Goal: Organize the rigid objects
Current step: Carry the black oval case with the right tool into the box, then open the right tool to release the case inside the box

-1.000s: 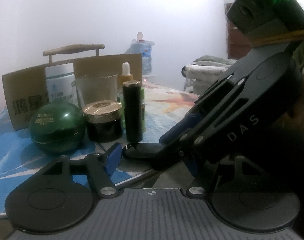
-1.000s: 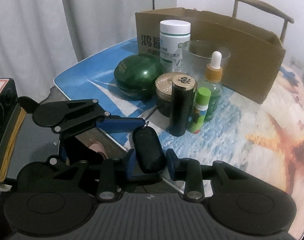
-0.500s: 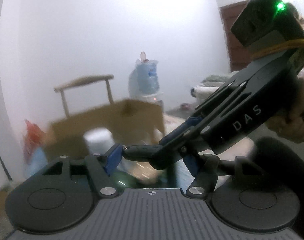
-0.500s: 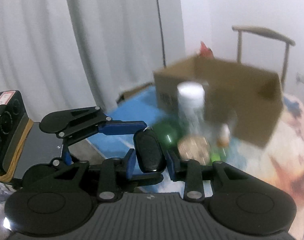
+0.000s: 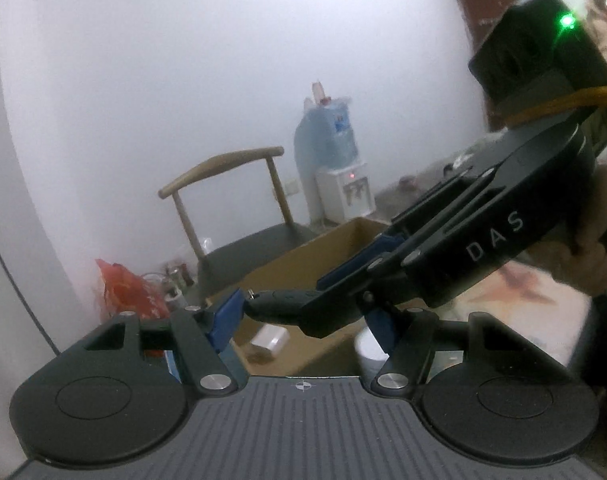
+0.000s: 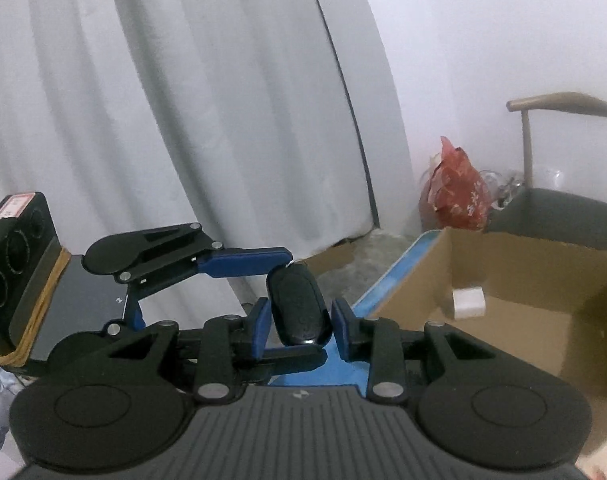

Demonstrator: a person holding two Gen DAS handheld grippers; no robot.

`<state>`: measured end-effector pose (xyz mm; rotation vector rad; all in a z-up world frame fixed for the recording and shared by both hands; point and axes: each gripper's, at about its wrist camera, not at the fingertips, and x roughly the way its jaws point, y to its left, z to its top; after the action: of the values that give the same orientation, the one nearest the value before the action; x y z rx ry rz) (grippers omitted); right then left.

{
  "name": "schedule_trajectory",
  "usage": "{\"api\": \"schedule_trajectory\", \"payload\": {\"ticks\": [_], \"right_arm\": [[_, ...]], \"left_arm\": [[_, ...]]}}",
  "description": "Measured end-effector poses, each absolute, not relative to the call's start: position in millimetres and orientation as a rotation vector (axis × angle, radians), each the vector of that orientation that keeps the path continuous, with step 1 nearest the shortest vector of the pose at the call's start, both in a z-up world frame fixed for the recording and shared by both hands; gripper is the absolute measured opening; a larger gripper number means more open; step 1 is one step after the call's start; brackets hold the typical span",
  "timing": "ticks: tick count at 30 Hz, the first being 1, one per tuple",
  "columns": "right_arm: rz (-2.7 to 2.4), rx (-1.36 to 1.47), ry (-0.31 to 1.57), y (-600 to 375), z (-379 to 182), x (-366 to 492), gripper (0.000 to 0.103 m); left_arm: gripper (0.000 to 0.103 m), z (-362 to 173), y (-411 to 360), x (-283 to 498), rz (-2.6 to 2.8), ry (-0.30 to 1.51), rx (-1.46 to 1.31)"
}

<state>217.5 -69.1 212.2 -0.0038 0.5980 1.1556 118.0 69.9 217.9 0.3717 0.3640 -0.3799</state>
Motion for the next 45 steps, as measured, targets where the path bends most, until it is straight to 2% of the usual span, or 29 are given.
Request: {"api": "schedule_trajectory", "payload": {"ticks": [7,12,17,25,30,39,45], "right_arm": [[1.073,-0.075,0.674,-36,206,288,0.036],[1.022,0.008,0.831,-31,176,352,0.036],[0.954,0.022,1.014,-15,131,402,0.037],[0.908,0.077,1.287,-4,69,436,0.037],[0.892,0.13,1.378,4,49,443,0.038],[0.876,0.179,1.42,15,40,437,0.041],[0.854,0.154,1.378,12,53,426,0.044]], "left_arm": [[0.066,206,68,200,-0.406,0.441,0.372],[0.066,179,74,260,-0.482,0.545,0.307],[0.066,140,58,315,-0.487,0.716,0.405],[0.066,95,30,354,-0.475,1.015,0.639],[0.067,86,40,362,-0.437,1.104,0.653],[0.067,96,48,351,-0.404,1.068,0.698],[0.068,119,52,328,-0.359,1.02,0.676]]}}
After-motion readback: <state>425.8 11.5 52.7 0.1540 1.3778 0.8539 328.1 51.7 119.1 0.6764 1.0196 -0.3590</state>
